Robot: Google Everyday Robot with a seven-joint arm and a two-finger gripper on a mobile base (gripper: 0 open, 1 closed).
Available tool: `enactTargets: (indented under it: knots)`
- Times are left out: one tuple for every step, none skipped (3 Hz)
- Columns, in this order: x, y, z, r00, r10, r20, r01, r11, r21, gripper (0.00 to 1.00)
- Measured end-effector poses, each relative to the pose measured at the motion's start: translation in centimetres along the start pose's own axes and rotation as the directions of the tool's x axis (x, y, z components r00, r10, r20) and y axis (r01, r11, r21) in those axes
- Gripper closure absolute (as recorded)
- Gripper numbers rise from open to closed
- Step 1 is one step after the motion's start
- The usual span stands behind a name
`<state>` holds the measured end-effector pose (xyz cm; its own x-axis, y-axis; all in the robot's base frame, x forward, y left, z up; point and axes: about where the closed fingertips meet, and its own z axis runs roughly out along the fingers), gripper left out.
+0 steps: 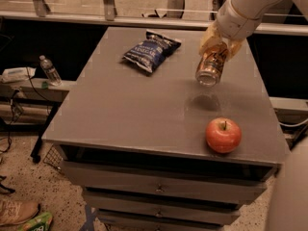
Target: Place orange can upright
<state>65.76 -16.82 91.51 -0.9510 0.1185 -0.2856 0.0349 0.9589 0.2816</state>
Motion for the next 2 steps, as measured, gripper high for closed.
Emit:
enactTargets:
  knots:
    - [-0.66,0.74,0.2,0.998,-0.007,0.066,0.009,0.9996,-0.028,1.0]
    - [-0.71,0.73,0.28,0.998,-0.007,0.066,0.009,0.9996,-0.028,1.0]
